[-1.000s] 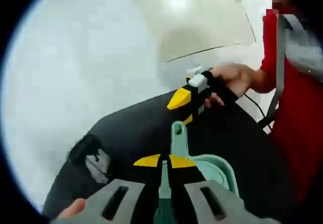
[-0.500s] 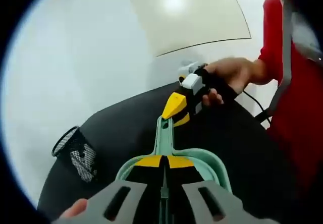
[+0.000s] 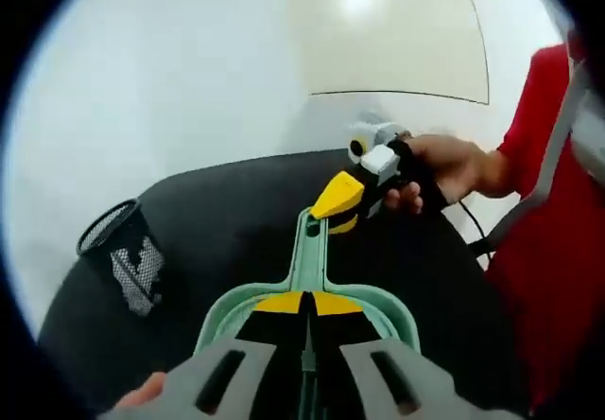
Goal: Pick up the broom and sweep the trash on the tabletop into the dustpan.
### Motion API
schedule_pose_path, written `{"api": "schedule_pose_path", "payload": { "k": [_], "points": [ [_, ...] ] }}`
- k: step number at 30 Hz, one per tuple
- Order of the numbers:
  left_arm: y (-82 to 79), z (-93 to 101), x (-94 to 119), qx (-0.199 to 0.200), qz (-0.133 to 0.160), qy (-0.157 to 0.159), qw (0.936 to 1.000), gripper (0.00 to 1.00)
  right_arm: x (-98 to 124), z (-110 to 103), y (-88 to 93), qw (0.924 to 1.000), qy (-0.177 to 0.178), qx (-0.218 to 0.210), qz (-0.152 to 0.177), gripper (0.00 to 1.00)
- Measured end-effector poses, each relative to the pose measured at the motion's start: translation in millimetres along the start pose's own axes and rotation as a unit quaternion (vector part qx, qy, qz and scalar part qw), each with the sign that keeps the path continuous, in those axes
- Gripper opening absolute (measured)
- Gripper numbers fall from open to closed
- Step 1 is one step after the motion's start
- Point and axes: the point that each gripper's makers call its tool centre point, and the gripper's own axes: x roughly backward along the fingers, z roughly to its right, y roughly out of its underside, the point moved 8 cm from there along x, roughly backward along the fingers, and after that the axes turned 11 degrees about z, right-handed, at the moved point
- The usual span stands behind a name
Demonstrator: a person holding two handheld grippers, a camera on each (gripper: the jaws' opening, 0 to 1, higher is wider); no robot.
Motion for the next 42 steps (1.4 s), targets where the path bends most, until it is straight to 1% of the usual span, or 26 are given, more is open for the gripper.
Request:
{"api": "schedule_pose_path", "payload": {
  "k": [1,2,3,4,5,6,7,8,9,10,13,15,17,22,23,25,26,27,28,30,33,34,35,36,39,42],
  "points": [
    [-0.5,-0.3,5.6,-0.034,-0.006,0.003,0.9994,0.00,-0.5,-0.5,-0.2,1.0000,-0.006,-0.001,0.000,0.13],
    [-6.3,-2.6,19.2,-0.050,0.011,-0.011,0.9986,0.00,0.9,-2.0,-2.3,0.9999,-0.006,0.006,0.010,0.15],
    [-17.5,-6.9,40.0,-0.049,0.051,-0.041,0.9967,0.00,2.1,-3.7,-7.7,0.9992,-0.010,0.001,0.039,0.25],
    [-31.5,-12.5,65.3,-0.035,0.103,-0.079,0.9909,0.01,4.8,-5.7,-13.0,0.9981,-0.014,-0.008,0.059,0.34],
    [-45.5,-18.4,91.9,-0.016,0.154,-0.118,0.9808,0.03,7.2,-5.6,-16.7,0.9973,-0.012,-0.008,0.072,0.39],
    [-56.6,-22.8,115.4,0.002,0.192,-0.150,0.9698,0.06,11.9,-4.7,-24.4,0.9953,-0.013,0.012,0.095,0.38],
    [-61.7,-23.7,131.1,0.012,0.206,-0.167,0.9641,0.10,14.0,-4.4,-29.4,0.9938,-0.014,0.029,0.106,0.36],
    [-58.1,-20.8,138.6,0.009,0.191,-0.178,0.9652,0.10,14.2,-4.7,-33.6,0.9916,-0.020,0.049,0.118,0.34],
    [-47.5,-17.9,149.7,-0.003,0.173,-0.220,0.9600,0.07,13.3,-5.0,-35.6,0.9899,-0.024,0.061,0.126,0.32],
    [-40.7,-14.2,155.5,-0.009,0.172,-0.241,0.9552,0.07,11.5,-6.0,-37.1,0.9882,-0.029,0.073,0.132,0.32],
    [-16.6,2.5,162.0,0.035,0.191,-0.258,0.9466,0.13,2.6,-15.3,-39.1,0.9780,-0.061,0.136,0.146,0.32],
    [-4.3,11.3,169.4,0.036,0.213,-0.277,0.9362,0.16,-4.0,-24.9,-39.0,0.9651,-0.091,0.191,0.155,0.30],
    [9.4,18.3,178.8,0.051,0.221,-0.296,0.9278,0.18,-12.6,-35.2,-34.6,0.9470,-0.118,0.258,0.151,0.30],
    [26.8,32.0,202.5,0.084,0.257,-0.317,0.9092,0.14,-30.5,-55.1,-6.0,0.9188,-0.187,0.331,0.107,0.29],
    [30.0,32.8,205.5,0.080,0.255,-0.322,0.9086,0.17,-33.6,-58.8,3.1,0.9102,-0.200,0.351,0.092,0.29],
    [39.8,32.7,213.3,0.073,0.237,-0.343,0.9061,0.25,-38.5,-67.4,20.3,0.8839,-0.226,0.405,0.063,0.29],
    [44.0,32.7,216.0,0.070,0.231,-0.346,0.9066,0.26,-15.7,-75.8,24.4,0.8686,-0.235,0.433,0.054,0.29],
    [48.6,32.4,217.6,0.082,0.225,-0.348,0.9062,0.27,-16.5,-81.6,31.3,0.8535,-0.248,0.456,0.043,0.29],
    [51.0,31.2,218.8,0.084,0.223,-0.348,0.9068,0.28,-17.8,-86.5,37.8,0.8480,-0.267,0.456,0.035,0.29],
    [53.7,29.5,220.0,0.084,0.219,-0.346,0.9083,0.28,-20.8,-92.4,48.1,0.8479,-0.299,0.438,0.013,0.30],
    [61.0,26.0,217.8,0.091,0.236,-0.341,0.9054,0.29,-29.4,-90.5,52.7,0.8487,-0.300,0.436,0.005,0.32],
    [62.9,24.8,216.2,0.096,0.230,-0.340,0.9069,0.30,-32.3,-87.2,53.2,0.8471,-0.300,0.439,0.004,0.33],
    [66.2,25.5,216.7,0.098,0.203,-0.344,0.9114,0.31,-34.0,-83.4,55.6,0.8446,-0.303,0.441,-0.006,0.33],
    [65.0,25.6,217.2,0.067,0.200,-0.352,0.9120,0.33,-33.6,-80.1,58.0,0.8474,-0.307,0.433,-0.026,0.35],
    [57.6,32.8,217.9,0.087,0.259,-0.320,0.9072,0.34,-31.5,-79.1,57.0,0.8491,-0.310,0.427,-0.021,0.38],
    [61.1,29.2,223.9,0.094,0.257,-0.334,0.9019,0.34,-28.5,-78.7,55.9,0.8367,-0.304,0.455,-0.006,0.38]
  ]
}}
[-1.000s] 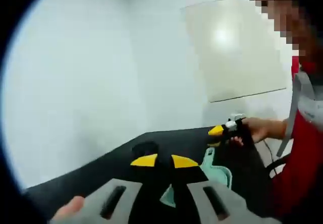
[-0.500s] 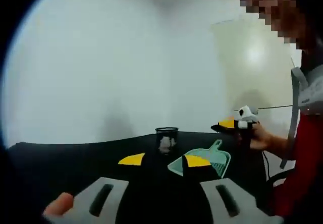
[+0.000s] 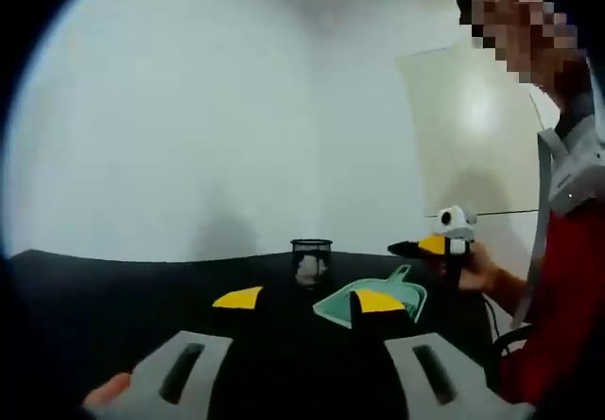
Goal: Pick up the broom and sweep the trash on the tabletop into the dustpan.
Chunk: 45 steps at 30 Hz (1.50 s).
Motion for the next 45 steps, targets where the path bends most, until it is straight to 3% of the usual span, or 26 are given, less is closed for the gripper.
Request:
{"api": "schedule_pose_path", "payload": {
  "k": [4,15,20,24,28,32,38,41,45],
  "points": [
    [1.6,1.6,-2.0,0.002,0.001,0.004,1.0000,0.37,1.7,3.0,5.3,0.9998,0.005,0.012,-0.017,0.38],
    [3.2,1.2,-0.9,-0.014,-0.003,0.010,0.9998,0.34,1.5,13.0,6.5,0.9992,0.015,-0.036,0.000,0.38],
    [5.8,-0.1,-0.9,-0.024,-0.010,0.011,0.9996,0.31,-0.9,13.4,9.1,0.9993,0.019,-0.033,-0.004,0.37],
    [4.1,-0.5,-0.2,-0.013,0.000,0.019,0.9997,0.31,-2.8,13.6,11.9,0.9991,0.018,-0.036,-0.009,0.37],
    [3.8,-1.3,1.7,-0.019,0.000,0.009,0.9998,0.26,0.4,12.6,9.6,0.9992,0.022,-0.032,-0.007,0.37],
    [0.3,2.1,1.6,-0.001,0.010,0.018,0.9998,0.27,4.8,16.3,5.9,0.9970,0.032,-0.070,0.004,0.36],
    [-0.5,6.3,2.1,-0.009,0.008,0.012,0.9998,0.25,14.1,21.5,-1.9,0.9929,0.044,-0.106,0.031,0.35],
    [-1.3,7.8,1.1,0.002,0.011,0.020,0.9997,0.27,14.3,26.5,-1.4,0.9910,0.062,-0.115,0.029,0.35],
    [-1.0,11.3,3.8,-0.008,0.008,0.015,0.9998,0.25,15.3,23.0,1.8,0.9941,0.074,-0.078,0.003,0.35]
  ]
}}
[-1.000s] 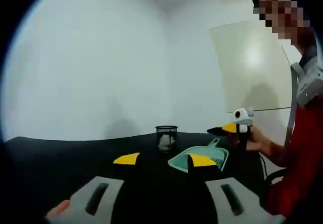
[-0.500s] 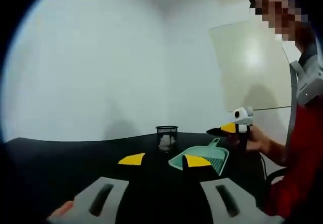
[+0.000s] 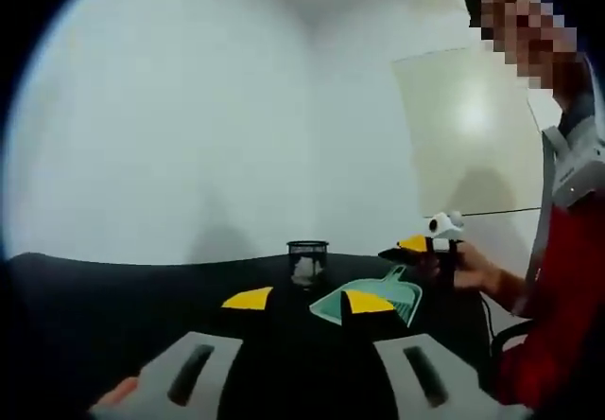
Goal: Pick up the broom and sweep the trash on the tabletop into the dustpan.
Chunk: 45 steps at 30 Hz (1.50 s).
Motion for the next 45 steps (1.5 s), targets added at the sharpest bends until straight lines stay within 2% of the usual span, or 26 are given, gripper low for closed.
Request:
{"api": "schedule_pose_path", "payload": {
  "k": [3,6,10,15,21,24,29,33,38,42,45],
  "points": [
    [0.2,-1.7,-1.5,0.001,-0.002,0.002,1.0000,0.25,-1.6,-1.6,-1.4,1.0000,-0.007,-0.002,0.006,0.35],
    [0.0,-3.0,-1.0,0.011,0.000,0.007,0.9999,0.25,-3.0,0.9,0.2,1.0000,0.003,-0.008,0.000,0.35],
    [-1.2,-3.7,0.5,0.003,0.003,-0.003,1.0000,0.24,-1.4,-1.3,-1.1,1.0000,0.001,0.000,0.004,0.35],
    [-1.7,-5.9,-0.4,0.023,0.010,0.006,0.9997,0.24,-5.5,0.3,0.8,0.9999,0.001,-0.014,0.001,0.35],
    [0.2,-8.5,-1.7,0.011,0.002,0.001,0.9999,0.23,-3.1,-0.8,-3.4,0.9998,-0.003,-0.013,0.017,0.34],
    [0.8,-7.6,-1.0,0.023,0.002,0.005,0.9997,0.23,-5.8,1.8,-0.2,0.9995,0.001,-0.030,0.010,0.34],
    [1.3,-7.3,0.5,0.009,0.000,-0.001,1.0000,0.21,-2.8,-0.6,-1.3,0.9996,0.000,-0.024,0.013,0.34],
    [2.8,-9.7,-1.0,0.024,-0.004,0.006,0.9997,0.22,-6.2,3.2,1.0,0.9992,0.005,-0.039,0.009,0.34],
    [2.9,-8.1,0.5,0.010,-0.004,0.002,0.9999,0.21,-3.2,1.2,-0.1,0.9994,0.005,-0.034,0.012,0.34],
    [3.4,-9.3,-1.4,0.023,-0.005,0.009,0.9997,0.21,-5.8,4.3,1.1,0.9990,0.007,-0.042,0.010,0.34],
    [2.6,-5.5,1.4,0.010,-0.002,0.006,0.9999,0.21,-2.2,1.4,0.3,0.9992,0.005,-0.037,0.011,0.34]
  ]
}}
